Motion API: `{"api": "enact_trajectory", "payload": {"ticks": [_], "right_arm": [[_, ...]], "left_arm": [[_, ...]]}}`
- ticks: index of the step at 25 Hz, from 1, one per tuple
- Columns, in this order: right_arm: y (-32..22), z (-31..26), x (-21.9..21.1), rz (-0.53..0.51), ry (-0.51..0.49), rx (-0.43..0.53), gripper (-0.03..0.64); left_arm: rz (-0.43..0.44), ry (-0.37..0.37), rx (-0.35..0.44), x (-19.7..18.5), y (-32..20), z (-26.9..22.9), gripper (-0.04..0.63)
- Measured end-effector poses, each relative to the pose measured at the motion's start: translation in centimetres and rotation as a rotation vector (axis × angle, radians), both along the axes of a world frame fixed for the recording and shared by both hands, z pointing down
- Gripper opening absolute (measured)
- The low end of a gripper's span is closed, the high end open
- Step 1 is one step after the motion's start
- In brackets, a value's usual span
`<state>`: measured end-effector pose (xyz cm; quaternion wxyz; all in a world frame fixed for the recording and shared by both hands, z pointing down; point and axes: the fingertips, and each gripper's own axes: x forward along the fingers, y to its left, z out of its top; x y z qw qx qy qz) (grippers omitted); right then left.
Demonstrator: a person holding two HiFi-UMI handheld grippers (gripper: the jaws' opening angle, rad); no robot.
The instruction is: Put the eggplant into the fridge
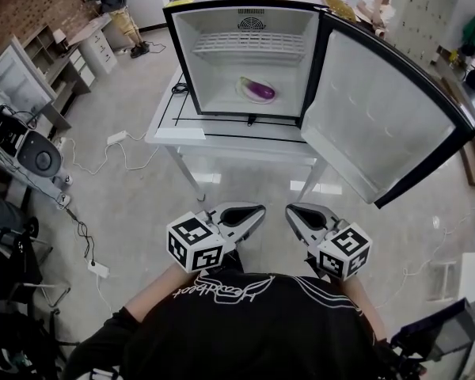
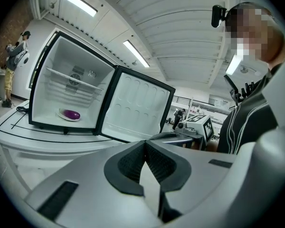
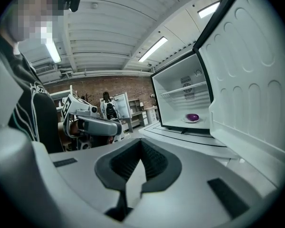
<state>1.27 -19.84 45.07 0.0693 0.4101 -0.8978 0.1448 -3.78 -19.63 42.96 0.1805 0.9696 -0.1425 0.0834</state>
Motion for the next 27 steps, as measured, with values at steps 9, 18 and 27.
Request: {"api": "enact_trajectory", "payload": {"ticks": [9,18,27], "right_arm": [[0.5,0.1,-0.1,0.005,0.010,0.004,0.006],[0.0,-1.7,-1.1,-0.002,0.020,0.034,0.005],[-0.3,-2.2,-1.1,0.000,0.029,0.061,0.005]], "left_arm": [[-0.010,0.006,-0.010,-0.3,0.3,0.5,0.008],[-0.013,0.006,0.064,-0.9,0.1,-1.4,0.008],[-0.013,0.017,0.071,-1.1,-0.2,-2.1,0.008]]}}
